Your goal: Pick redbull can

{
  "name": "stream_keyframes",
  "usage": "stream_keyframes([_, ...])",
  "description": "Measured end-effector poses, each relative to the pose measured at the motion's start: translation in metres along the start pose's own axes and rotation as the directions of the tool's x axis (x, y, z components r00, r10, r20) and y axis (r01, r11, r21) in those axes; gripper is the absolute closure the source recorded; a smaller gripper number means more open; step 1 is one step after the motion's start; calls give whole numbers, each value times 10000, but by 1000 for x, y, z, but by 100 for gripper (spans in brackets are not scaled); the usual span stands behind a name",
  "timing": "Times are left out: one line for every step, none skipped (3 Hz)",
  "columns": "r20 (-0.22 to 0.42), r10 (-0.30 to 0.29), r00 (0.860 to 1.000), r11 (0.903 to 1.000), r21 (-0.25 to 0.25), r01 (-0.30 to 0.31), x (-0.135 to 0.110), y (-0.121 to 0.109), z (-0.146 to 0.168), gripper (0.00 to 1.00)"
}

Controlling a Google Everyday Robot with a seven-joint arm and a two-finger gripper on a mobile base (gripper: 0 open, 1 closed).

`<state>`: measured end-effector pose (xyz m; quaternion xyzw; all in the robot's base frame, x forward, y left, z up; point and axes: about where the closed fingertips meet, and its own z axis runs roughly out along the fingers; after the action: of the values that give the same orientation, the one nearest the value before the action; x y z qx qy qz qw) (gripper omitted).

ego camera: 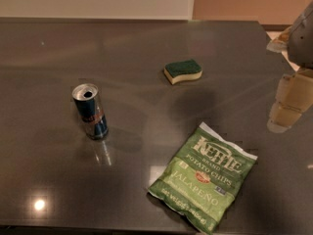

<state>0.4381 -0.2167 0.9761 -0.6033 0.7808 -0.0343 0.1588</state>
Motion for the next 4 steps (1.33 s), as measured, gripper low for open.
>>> stream_keyframes([0,0,10000,10000,2,0,0,0,0,0])
stream_keyframes([208,-406,9990,9990,169,403,-12,-3,-3,0])
stream_keyframes([690,-1156,9909,9929,354,1134,-42,-6,-7,0])
stream_keyframes([1238,-2092,9700,9776,484,2047,-89,-3,-8,0])
